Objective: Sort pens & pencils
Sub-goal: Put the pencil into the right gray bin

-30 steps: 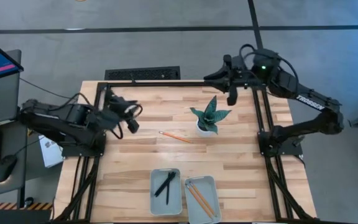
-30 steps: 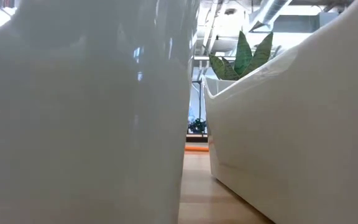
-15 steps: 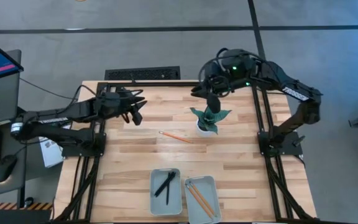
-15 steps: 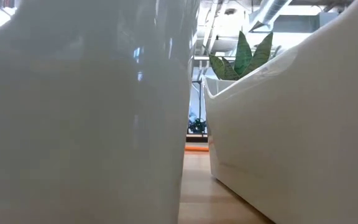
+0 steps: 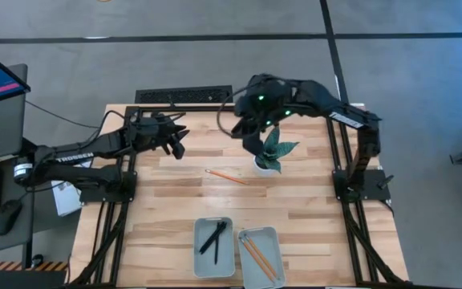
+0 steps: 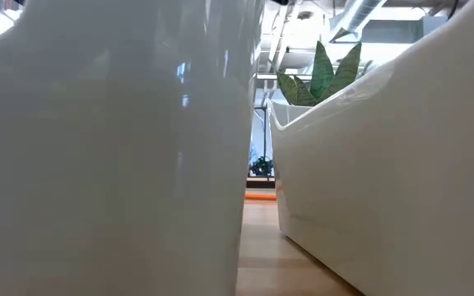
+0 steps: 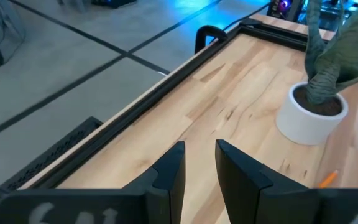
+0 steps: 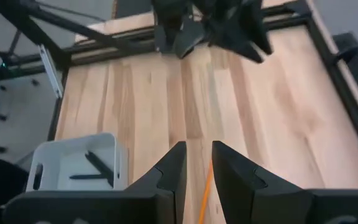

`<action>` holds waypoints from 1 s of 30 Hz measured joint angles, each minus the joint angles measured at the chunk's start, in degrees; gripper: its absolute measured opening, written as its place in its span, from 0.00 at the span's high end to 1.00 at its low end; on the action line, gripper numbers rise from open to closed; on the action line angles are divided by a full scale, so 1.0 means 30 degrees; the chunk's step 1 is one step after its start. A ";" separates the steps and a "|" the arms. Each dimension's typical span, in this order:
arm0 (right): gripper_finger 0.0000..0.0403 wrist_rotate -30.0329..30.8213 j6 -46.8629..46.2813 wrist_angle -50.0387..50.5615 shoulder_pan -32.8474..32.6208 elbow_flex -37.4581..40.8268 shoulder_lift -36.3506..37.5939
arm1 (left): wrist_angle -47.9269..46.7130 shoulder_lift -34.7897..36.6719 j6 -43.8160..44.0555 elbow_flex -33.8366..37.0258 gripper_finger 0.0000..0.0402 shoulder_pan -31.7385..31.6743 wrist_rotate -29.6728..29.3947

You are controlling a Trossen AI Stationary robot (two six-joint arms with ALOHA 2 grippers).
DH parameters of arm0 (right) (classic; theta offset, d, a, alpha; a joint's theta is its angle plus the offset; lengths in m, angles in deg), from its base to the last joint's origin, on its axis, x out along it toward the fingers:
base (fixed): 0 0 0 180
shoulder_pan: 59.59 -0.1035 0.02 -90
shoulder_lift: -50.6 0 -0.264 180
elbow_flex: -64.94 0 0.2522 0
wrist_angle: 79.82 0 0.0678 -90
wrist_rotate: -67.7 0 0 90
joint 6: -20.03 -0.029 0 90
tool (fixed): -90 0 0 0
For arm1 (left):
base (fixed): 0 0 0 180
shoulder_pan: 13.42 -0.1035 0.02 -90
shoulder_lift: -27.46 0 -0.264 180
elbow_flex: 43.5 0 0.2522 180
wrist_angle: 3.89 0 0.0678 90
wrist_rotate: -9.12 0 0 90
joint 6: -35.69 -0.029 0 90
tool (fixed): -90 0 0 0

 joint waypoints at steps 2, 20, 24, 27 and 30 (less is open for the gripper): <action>0.76 0.0000 0.0021 0.0210 -0.0187 -0.0018 -0.0452 | -0.0005 0.0000 -0.0196 0.0000 0.80 -0.0117 0.0001; 0.76 0.0005 0.2461 0.0445 -0.0907 -0.0011 -0.4710 | -0.0826 -0.0044 -0.0592 0.0000 0.80 -0.1133 0.0015; 0.76 -0.0002 0.2567 0.0431 -0.0915 0.0004 -0.5470 | -0.0990 -0.0044 -0.0367 0.0000 0.80 -0.1140 0.0015; 0.76 0.0000 0.2975 0.0456 -0.0922 0.0004 -0.5987 | -0.1272 -0.0048 -0.0099 0.0000 0.80 -0.1140 0.0015; 0.76 0.0000 0.2964 0.0458 -0.0929 0.0004 -0.6514 | -0.1513 -0.0051 0.0251 0.0000 0.80 -0.1140 0.0015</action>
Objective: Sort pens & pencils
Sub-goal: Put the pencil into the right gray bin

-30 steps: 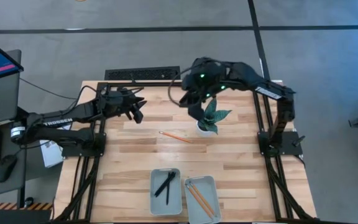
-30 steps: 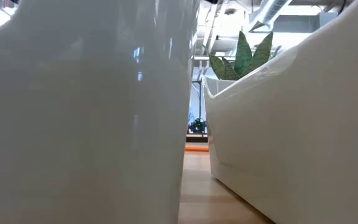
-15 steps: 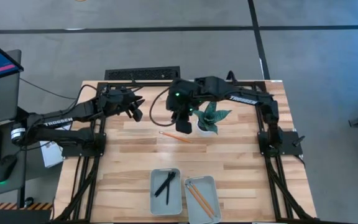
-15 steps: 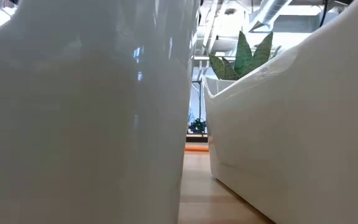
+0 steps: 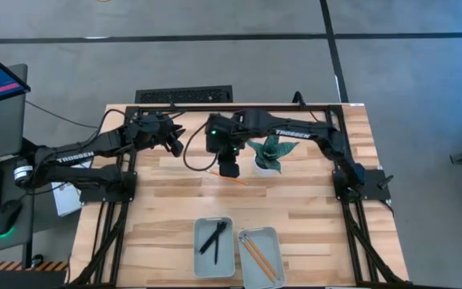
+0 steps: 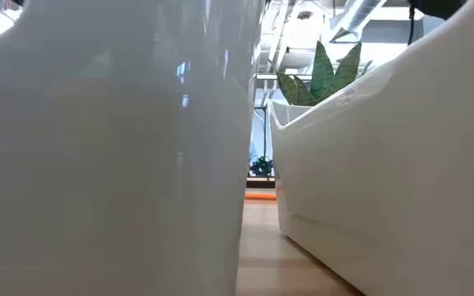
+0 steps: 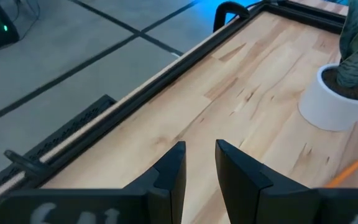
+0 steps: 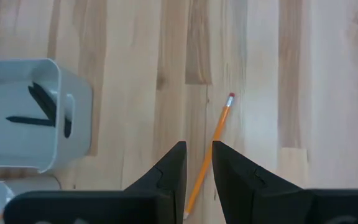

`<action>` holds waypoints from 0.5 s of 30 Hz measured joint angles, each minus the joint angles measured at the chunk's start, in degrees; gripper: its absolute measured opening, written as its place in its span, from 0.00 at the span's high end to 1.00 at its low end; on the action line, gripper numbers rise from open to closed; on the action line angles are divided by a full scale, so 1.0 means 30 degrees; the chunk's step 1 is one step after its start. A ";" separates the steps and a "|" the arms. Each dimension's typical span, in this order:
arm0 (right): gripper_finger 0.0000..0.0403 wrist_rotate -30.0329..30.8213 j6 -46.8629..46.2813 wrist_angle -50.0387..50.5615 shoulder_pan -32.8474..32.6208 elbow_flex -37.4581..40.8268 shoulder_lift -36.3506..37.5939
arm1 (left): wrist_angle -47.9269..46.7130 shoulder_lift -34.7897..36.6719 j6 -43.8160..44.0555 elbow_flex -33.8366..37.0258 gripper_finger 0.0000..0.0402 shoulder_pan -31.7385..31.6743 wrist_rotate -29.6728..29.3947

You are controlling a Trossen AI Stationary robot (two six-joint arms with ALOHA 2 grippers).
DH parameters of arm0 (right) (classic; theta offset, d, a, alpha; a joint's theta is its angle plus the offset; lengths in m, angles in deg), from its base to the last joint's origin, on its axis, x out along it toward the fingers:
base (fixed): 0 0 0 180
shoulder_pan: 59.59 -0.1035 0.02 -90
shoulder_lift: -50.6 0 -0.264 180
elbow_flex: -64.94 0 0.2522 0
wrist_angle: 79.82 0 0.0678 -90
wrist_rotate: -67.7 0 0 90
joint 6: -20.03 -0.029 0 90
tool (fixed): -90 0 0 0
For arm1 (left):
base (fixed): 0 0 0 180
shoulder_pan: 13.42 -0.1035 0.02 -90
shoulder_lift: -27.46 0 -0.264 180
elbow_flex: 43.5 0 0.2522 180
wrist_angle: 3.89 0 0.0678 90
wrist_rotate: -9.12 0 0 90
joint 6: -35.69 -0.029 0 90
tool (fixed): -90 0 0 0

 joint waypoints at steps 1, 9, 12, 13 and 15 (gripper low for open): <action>0.76 0.0000 0.0000 0.0022 0.0000 0.0000 -0.0187 | -0.0158 0.0000 0.0170 0.0000 0.80 0.0000 0.0000; 0.76 0.0000 0.0014 0.0248 -0.0022 -0.0007 -0.1923 | -0.0273 0.0000 0.0764 0.0000 0.80 0.0000 0.0000; 0.76 0.0000 0.0007 0.0327 -0.0031 0.0007 -0.2640 | -0.0272 0.0000 0.0860 0.0000 0.80 0.0000 0.0000; 0.76 0.0011 0.0028 0.0393 -0.0061 0.0007 -0.2758 | -0.0303 0.0000 0.0866 0.0000 0.80 0.0000 0.0000; 0.76 -0.0009 0.0372 0.0582 -0.0089 0.0008 -0.2982 | -0.0443 0.0000 0.0892 0.0000 0.80 0.0005 -0.0003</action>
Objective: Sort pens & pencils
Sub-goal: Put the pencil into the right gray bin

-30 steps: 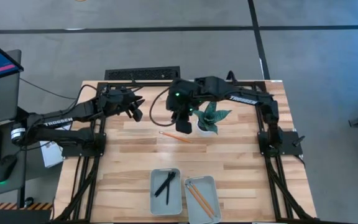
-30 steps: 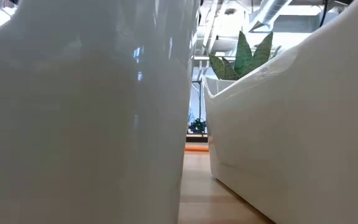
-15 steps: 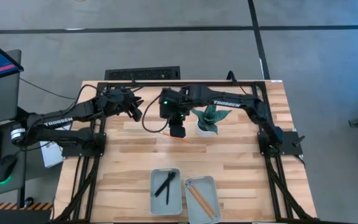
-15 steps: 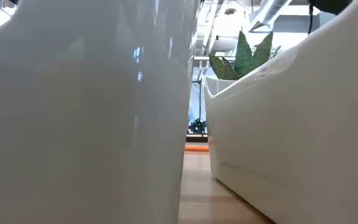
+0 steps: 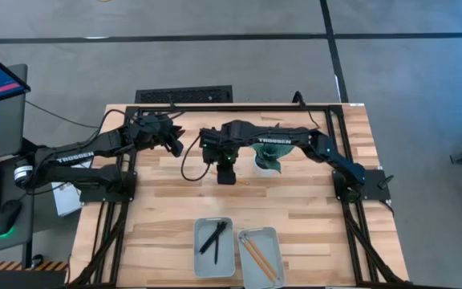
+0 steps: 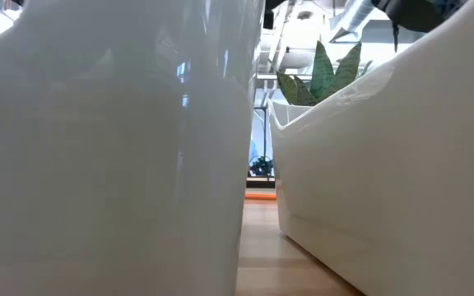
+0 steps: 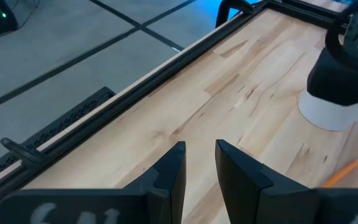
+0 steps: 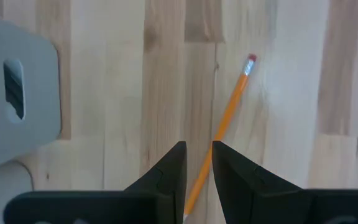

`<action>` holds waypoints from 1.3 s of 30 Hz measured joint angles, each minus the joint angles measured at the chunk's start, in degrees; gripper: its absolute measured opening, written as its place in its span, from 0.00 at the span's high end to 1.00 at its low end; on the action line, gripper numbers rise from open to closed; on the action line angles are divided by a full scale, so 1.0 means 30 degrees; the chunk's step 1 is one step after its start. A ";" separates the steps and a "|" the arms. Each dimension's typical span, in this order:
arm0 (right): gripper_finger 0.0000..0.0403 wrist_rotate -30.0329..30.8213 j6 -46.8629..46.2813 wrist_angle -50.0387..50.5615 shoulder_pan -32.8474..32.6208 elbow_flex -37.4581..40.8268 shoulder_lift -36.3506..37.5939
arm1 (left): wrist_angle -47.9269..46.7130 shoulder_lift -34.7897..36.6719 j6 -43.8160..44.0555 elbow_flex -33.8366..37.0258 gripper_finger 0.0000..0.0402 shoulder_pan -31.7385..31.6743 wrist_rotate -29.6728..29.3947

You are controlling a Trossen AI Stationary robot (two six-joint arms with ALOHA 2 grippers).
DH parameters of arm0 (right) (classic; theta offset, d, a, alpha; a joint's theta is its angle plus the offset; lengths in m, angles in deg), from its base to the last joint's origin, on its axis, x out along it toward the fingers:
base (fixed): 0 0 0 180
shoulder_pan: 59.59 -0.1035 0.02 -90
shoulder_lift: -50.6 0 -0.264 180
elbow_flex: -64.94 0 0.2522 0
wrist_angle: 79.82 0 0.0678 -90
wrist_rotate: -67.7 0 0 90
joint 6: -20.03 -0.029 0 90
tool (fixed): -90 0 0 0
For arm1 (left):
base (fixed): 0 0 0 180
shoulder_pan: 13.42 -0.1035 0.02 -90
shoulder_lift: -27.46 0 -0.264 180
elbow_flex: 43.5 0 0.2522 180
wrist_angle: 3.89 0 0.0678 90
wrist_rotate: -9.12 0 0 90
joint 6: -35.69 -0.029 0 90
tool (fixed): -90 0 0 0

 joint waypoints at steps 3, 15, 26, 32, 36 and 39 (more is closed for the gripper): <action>0.76 0.0002 0.0468 -0.0001 -0.0042 0.0013 -0.0221 | -0.0327 0.0000 0.0260 0.0000 0.80 0.0003 -0.0026; 0.76 -0.0004 0.0376 -0.1512 0.0054 -0.0008 -0.0322 | -0.0686 0.0000 0.0335 0.0000 0.80 -0.0005 -0.0150; 0.76 -0.0005 0.0258 -0.2471 -0.0011 0.0412 -0.0637 | -0.0745 0.0000 0.0192 0.0000 0.80 -0.0005 -0.0668; 0.70 -0.0049 -0.1035 -0.2637 0.0170 0.0990 -0.0615 | -0.0781 0.0000 -0.0246 0.0000 0.80 -0.0005 -0.0675; 0.60 -0.0064 -0.1261 -0.2659 0.0135 0.1104 -0.0615 | -0.0782 0.0000 -0.0584 0.0000 0.80 0.0002 -0.0676; 0.52 -0.0059 -0.1313 -0.2728 0.0142 0.1121 -0.0615 | -0.0788 0.0000 -0.0591 0.0000 0.80 -0.0005 -0.0675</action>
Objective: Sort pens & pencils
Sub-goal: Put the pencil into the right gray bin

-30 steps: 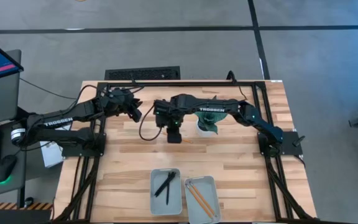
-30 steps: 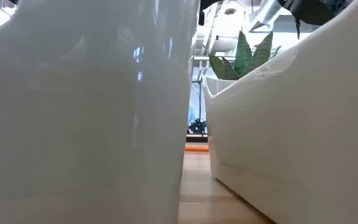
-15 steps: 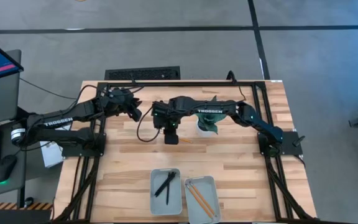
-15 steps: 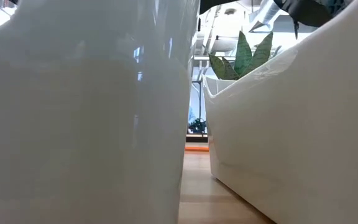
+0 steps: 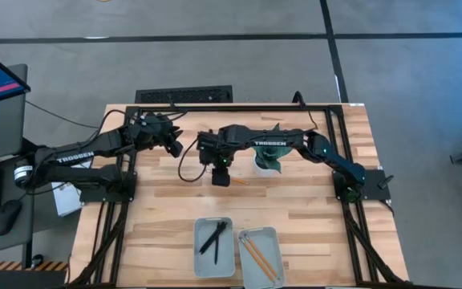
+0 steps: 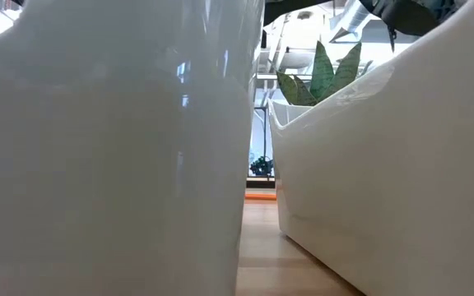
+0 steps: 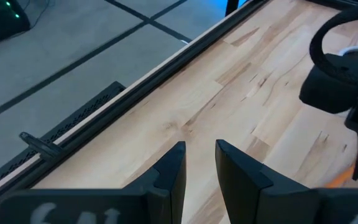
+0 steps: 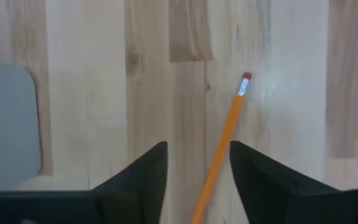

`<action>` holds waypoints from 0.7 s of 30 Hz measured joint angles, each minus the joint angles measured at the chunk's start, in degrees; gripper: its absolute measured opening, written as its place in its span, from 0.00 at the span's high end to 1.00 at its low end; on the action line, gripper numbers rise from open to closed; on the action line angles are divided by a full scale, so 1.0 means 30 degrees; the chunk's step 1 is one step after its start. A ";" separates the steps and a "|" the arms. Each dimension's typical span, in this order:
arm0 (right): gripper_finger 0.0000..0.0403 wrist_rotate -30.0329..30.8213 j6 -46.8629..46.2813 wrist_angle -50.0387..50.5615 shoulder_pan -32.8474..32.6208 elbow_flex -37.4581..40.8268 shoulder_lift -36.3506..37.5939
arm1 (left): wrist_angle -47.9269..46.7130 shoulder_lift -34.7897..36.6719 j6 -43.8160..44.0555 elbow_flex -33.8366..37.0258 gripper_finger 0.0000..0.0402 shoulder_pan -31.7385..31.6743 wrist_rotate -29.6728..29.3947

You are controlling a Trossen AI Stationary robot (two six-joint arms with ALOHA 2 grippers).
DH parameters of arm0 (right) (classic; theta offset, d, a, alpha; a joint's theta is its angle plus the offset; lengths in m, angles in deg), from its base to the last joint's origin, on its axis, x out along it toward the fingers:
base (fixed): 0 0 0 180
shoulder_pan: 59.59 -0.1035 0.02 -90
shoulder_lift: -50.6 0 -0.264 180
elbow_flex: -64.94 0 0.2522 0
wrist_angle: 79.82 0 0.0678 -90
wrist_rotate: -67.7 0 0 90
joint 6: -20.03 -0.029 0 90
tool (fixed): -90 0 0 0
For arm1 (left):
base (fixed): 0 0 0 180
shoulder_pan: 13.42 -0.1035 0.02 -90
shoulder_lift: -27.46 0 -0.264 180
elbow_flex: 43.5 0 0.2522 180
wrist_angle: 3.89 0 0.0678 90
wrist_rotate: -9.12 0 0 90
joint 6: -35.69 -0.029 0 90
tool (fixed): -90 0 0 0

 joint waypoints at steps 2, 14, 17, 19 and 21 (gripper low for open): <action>0.47 0.0015 0.0374 -0.0281 0.0006 0.0000 0.0000 | 0.0000 0.0000 0.0000 0.0000 0.80 0.0007 0.0000; 0.43 0.0061 0.0186 -0.0495 -0.0278 0.0000 0.0000 | 0.0182 0.0058 -0.0587 0.0000 0.80 0.0004 -0.0685; 0.43 0.0127 0.0067 -0.0500 -0.0148 0.0000 0.0000 | 0.0240 0.0058 -0.0621 0.0000 0.80 0.0000 -0.0852; 0.44 0.0127 -0.0247 -0.0615 -0.0112 0.0137 0.0000 | 0.0220 0.0058 -0.0711 0.0000 0.80 0.0001 -0.0846; 0.44 0.0127 -0.0610 -0.1161 -0.0104 0.0715 0.0015 | 0.0148 0.0058 -0.0719 0.0000 0.80 0.0007 -0.0849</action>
